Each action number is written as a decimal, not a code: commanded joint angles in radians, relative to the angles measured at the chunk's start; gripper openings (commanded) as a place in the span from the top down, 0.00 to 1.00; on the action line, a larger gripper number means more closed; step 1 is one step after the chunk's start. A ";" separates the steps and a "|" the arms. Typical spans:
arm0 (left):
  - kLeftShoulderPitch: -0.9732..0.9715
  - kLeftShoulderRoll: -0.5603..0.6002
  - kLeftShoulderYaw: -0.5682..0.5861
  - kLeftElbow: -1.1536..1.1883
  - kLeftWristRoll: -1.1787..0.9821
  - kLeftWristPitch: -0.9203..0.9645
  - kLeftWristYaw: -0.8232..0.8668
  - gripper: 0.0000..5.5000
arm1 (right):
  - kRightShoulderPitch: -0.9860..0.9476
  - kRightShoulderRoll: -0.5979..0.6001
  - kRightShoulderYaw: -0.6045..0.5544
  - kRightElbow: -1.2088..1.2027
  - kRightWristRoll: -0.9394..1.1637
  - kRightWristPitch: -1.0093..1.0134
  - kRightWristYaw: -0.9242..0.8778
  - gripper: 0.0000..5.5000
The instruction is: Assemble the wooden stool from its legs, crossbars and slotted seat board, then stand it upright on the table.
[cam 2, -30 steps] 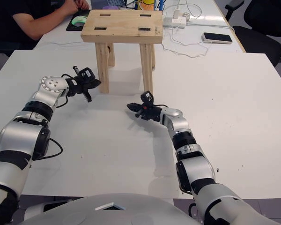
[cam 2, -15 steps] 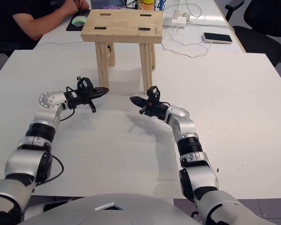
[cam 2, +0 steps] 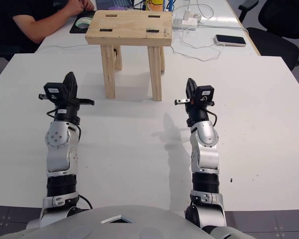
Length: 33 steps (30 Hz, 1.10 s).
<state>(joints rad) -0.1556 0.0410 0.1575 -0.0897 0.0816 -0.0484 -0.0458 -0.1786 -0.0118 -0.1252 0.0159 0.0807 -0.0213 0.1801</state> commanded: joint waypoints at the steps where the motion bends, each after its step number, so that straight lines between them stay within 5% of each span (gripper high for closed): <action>1: -0.073 0.025 -0.024 0.008 0.048 0.010 0.047 1.00 | -0.029 -0.008 0.022 0.022 -0.029 -0.031 -0.032 1.00; 7: -0.061 0.017 -0.062 0.025 0.037 0.028 0.050 1.00 | -0.052 -0.019 0.027 0.066 -0.111 -0.046 -0.140 1.00; 13: -0.109 -0.002 -0.051 0.091 0.153 0.023 0.253 1.00 | -0.065 -0.016 0.055 0.116 -0.095 -0.076 -0.118 1.00; 33: -0.122 0.030 -0.121 0.220 -0.033 -0.160 0.038 1.00 | -0.134 -0.030 0.102 0.155 -0.146 0.028 -0.188 1.00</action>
<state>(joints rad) -0.2677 0.0671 0.0404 0.1153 0.0667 -0.2000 0.0130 -0.2881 -0.0359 -0.0238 0.1652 -0.0732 0.0246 -0.0179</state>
